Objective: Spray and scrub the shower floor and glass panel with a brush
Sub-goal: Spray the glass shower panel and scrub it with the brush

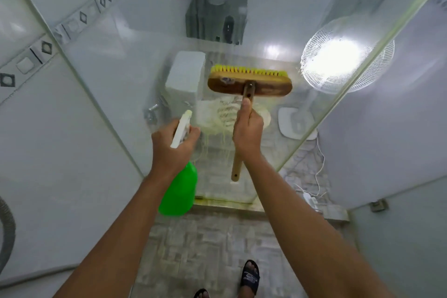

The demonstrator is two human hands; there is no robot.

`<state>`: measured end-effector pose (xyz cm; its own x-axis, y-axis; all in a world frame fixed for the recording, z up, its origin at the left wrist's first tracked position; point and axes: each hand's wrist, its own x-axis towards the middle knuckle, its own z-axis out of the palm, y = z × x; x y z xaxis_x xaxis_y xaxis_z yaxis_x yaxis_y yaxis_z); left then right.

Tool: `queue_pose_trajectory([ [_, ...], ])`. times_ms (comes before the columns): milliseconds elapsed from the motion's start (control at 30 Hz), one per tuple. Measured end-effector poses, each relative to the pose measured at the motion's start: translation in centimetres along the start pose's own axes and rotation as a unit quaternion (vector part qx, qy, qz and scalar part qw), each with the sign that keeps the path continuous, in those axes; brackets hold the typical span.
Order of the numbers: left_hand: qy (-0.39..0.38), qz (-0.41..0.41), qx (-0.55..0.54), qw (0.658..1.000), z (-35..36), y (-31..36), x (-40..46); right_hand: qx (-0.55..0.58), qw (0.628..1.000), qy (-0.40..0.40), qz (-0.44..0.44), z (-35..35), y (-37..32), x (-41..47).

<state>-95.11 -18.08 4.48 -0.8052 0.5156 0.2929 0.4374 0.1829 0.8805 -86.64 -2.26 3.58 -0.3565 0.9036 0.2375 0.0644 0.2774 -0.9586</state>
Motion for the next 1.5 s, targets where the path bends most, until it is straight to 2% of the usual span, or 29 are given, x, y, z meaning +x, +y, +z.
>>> queue_pose_trajectory([
  [100,-0.024,-0.008,-0.022,0.999,1.7,0.8,0.1,0.023,0.999,0.028,-0.028,-2.2,-2.8,2.6],
  [200,-0.054,-0.008,-0.025,0.998,3.7,1.2,-0.3,-0.002,1.000,0.014,-0.028,-3.6,-1.0,1.8],
  [400,-0.104,-0.018,-0.008,0.994,5.8,1.1,-0.9,0.028,0.995,0.034,0.090,-4.9,4.9,-1.1],
  [533,-0.103,0.000,-0.019,0.994,5.6,0.5,-0.9,0.037,0.997,0.050,0.035,-5.5,1.7,1.1],
  [667,-0.068,-0.014,-0.029,0.997,5.9,0.5,-0.9,0.021,0.999,0.040,-0.025,-4.8,-2.2,3.3],
  [800,-0.031,0.004,-0.030,0.999,5.6,0.6,-1.0,0.020,0.998,0.019,-0.048,-3.6,-1.4,2.7],
  [867,-0.024,0.017,-0.021,0.999,5.4,0.6,-1.0,0.020,1.000,-0.002,-0.023,-2.9,1.8,0.9],
  [1000,-0.016,0.041,0.002,0.999,5.5,0.9,-0.7,-0.043,0.991,-0.062,0.109,-2.9,10.5,-3.9],
  [1100,-0.010,0.053,0.005,0.999,5.3,1.4,-0.3,-0.066,0.986,-0.071,0.137,-2.6,13.0,-4.6],
  [1233,-0.013,0.053,-0.007,0.998,5.0,2.1,0.6,-0.018,0.994,-0.059,0.088,-1.9,8.5,-3.1],
  [1367,0.001,0.051,-0.019,0.999,5.0,3.0,1.0,0.041,0.999,-0.035,-0.003,-1.7,0.8,0.3],
  [1433,0.006,0.049,-0.027,0.998,5.0,3.3,1.3,0.044,0.998,-0.019,-0.034,-1.8,-2.5,1.9],
  [1500,0.011,0.048,-0.032,0.998,5.0,3.5,1.7,0.031,0.998,-0.013,-0.050,-2.0,-2.9,2.8],
])
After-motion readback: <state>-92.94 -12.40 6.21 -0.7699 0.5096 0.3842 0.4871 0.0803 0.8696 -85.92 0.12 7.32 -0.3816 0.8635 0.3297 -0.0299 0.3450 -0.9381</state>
